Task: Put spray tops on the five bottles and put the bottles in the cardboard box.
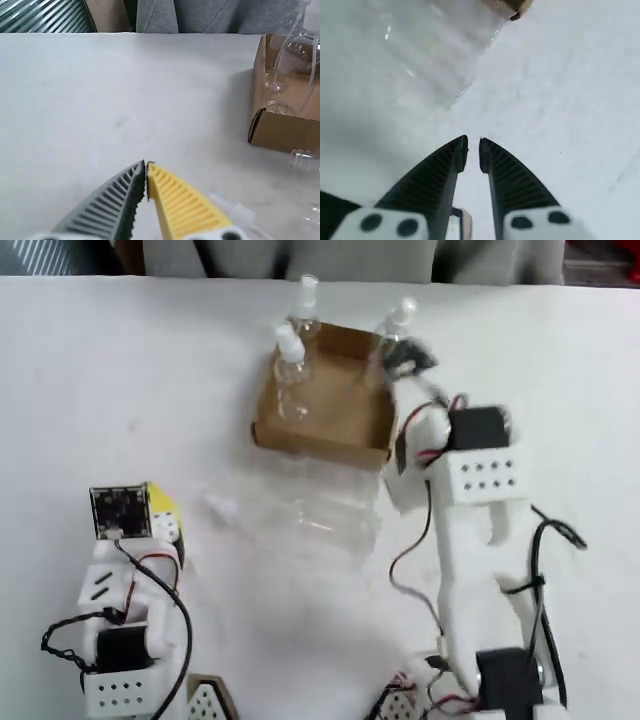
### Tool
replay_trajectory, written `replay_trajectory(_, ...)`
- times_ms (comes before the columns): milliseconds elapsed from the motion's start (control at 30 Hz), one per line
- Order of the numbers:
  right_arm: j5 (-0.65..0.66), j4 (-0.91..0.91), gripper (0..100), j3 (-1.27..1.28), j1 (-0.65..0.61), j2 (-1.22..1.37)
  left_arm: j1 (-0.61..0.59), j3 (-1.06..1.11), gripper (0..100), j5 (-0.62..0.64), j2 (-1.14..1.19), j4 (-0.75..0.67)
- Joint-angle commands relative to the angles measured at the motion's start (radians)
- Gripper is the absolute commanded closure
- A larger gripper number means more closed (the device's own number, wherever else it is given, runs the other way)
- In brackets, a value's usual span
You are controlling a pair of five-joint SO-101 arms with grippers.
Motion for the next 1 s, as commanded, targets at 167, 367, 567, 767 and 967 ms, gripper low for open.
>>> replay_trajectory(167,0.353,-0.145,97.8,0.310,-0.243,-0.213,-0.015,-0.003,98,-0.009,-0.013,-0.014)
replay_trajectory(367,0.358,-0.409,91.6,0.456,-0.340,-0.225,-0.015,-0.003,98,-0.009,-0.013,-0.011)
replay_trajectory(567,0.407,-0.584,81.3,0.482,-0.403,-0.130,-0.015,-0.003,98,-0.011,-0.013,-0.009)
replay_trajectory(767,0.551,-0.650,81.0,0.440,-0.414,0.033,-0.015,-0.003,98,-0.011,-0.013,-0.011)
replay_trajectory(967,0.554,-0.648,75.8,0.321,-0.409,0.183,-0.015,-0.003,98,-0.011,-0.013,-0.014)
